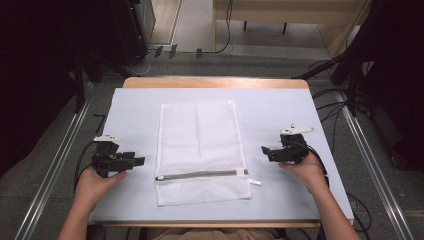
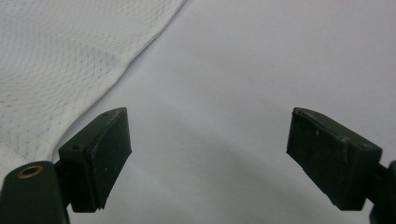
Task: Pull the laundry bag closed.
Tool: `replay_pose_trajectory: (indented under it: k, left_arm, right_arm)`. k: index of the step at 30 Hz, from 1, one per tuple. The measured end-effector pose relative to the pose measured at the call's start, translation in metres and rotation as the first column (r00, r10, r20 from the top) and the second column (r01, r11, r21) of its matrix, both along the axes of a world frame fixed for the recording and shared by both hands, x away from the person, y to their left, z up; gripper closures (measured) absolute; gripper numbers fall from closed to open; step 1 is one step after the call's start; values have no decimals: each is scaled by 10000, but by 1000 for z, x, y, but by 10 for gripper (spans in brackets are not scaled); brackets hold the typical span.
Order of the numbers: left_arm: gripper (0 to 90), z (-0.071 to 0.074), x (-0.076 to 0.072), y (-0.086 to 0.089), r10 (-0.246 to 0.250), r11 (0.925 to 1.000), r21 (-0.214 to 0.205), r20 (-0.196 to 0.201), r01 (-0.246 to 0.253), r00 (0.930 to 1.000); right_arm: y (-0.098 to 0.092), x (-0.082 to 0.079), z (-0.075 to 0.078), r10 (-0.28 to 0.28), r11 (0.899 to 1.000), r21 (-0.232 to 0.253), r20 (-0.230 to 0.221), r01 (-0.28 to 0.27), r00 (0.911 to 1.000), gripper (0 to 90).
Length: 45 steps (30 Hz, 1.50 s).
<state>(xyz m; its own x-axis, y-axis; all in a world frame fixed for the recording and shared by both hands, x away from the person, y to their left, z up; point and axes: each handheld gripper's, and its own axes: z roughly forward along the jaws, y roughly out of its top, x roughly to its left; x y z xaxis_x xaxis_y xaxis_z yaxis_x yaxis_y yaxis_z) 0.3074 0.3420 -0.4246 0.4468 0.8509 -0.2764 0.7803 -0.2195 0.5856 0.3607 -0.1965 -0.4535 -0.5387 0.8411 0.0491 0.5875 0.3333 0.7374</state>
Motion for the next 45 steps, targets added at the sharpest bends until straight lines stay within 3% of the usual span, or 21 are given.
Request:
replay_pose_trajectory:
  k: [6, 11, 17, 31, 45]
  left_arm:
    - [410, -1, 1, 2, 37, 9999, -103, 17, -37, 10000]
    - [399, 1, 0, 3, -86, 9996, -258, 253, 92, 9996]
    - [390, 2, 0, 3, -145, 9994, -320, 205, 152, 9997]
    - [353, 1, 0, 3, -244, 9983, -527, 112, 250, 9996]
    - [387, 4, -3, 3, -237, 9987, -453, 274, 250, 9993]
  right_arm:
    - [0, -1, 0, 31, 10000, -46, -121, -31, 9999, 182]
    - [0, -2, 1, 147, 9999, 10, -171, -147, 9997, 211]
    - [2, -3, 0, 447, 9990, -77, -328, -450, 9985, 255]
    - [3, -4, 0, 415, 9991, -13, -475, -416, 9980, 276]
    - [12, -10, 7, 803, 9968, 53, -476, -801, 9956, 322]
